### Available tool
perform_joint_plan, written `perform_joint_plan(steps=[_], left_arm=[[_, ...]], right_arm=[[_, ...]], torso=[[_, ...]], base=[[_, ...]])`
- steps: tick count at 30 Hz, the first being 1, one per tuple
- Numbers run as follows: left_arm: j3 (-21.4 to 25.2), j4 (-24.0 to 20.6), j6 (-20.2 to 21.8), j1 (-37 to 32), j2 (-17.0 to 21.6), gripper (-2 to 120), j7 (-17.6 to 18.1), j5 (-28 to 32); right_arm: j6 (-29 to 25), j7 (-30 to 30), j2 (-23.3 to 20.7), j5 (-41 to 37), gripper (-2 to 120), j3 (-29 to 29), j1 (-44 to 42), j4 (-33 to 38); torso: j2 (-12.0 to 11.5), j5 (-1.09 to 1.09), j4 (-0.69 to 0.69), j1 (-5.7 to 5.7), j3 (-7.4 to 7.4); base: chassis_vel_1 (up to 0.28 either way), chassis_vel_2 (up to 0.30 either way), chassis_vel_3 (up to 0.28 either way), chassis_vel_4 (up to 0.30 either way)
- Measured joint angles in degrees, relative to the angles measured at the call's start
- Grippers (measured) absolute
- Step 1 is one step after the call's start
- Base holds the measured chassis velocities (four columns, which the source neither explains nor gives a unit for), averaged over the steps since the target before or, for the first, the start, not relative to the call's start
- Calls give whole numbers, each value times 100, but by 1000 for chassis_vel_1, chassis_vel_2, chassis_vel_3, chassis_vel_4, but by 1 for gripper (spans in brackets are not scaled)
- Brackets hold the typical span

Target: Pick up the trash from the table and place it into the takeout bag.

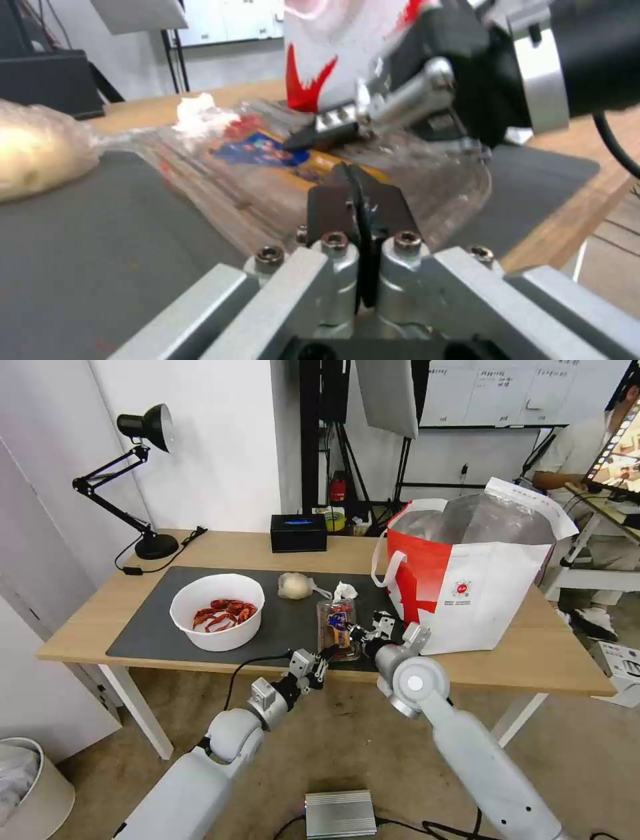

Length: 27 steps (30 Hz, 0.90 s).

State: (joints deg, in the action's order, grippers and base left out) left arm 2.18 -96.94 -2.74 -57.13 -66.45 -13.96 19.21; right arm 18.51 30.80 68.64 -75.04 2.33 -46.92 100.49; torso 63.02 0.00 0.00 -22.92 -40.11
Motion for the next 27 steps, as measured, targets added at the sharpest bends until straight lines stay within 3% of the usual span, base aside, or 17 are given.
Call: perform_joint_plan(steps=[15,18,27], left_arm=[[490,-683,232,-383,166,54,158,392],[744,-880,334,-548,230,69,206,490],[1339,-1181,499,-886,421,97,264,682]], right_arm=[[-80,-132,-147,354,0,30,-186,328],[-148,-273,-270,572,0,25,-247,473],[-316,-731,-563,1243,0,24,-497,866]], torso=[[0,0,0,0,0],[0,0,0,0,0],[0,-1,0,0,1]], base=[[0,0,0,0],[0,0,0,0],[0,0,0,0]])
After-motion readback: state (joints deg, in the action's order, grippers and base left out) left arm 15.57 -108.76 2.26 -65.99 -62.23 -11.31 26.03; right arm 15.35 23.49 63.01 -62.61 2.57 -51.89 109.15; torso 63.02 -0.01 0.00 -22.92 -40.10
